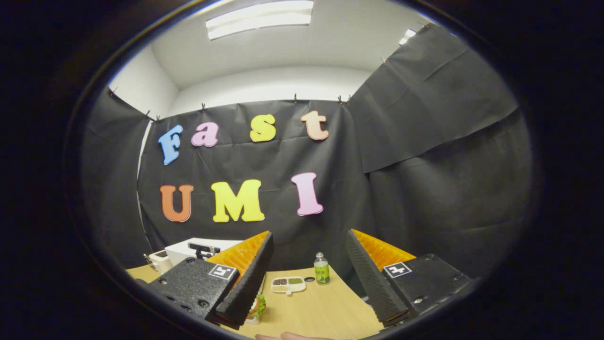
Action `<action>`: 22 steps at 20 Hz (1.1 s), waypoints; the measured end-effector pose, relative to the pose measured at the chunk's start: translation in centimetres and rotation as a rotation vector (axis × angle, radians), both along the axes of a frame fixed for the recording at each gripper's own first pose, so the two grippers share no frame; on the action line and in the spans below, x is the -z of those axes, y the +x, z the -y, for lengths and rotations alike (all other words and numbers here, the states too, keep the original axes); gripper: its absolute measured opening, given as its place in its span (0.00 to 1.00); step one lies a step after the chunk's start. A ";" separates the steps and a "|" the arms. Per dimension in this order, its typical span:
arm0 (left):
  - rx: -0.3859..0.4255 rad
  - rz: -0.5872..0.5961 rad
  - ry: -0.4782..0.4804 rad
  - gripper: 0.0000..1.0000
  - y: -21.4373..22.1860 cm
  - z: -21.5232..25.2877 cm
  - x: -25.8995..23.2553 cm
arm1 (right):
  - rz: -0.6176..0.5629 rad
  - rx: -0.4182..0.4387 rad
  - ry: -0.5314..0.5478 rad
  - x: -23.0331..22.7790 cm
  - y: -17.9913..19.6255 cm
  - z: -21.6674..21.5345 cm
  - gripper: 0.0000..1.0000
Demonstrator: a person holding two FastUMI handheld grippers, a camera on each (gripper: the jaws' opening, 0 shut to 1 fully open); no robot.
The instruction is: Open the microwave oven with the left hand, put the food in, and close the microwave oven.
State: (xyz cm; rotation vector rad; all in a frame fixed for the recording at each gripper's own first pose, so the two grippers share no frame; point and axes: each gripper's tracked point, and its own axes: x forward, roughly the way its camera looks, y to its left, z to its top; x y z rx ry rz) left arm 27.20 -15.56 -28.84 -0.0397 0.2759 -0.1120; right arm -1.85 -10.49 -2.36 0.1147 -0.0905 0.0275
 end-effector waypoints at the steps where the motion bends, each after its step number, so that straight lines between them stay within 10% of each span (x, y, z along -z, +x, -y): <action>1: 0.028 0.001 -0.005 0.07 -1.3 0.0 0.1 | 0.009 -0.003 0.004 -0.2 -0.1 -0.2 0.98; 22: 0.091 0.101 -0.013 0.07 -18.9 -11.7 -0.4 | 0.016 -0.084 -0.100 -2.3 -5.0 -8.8 0.98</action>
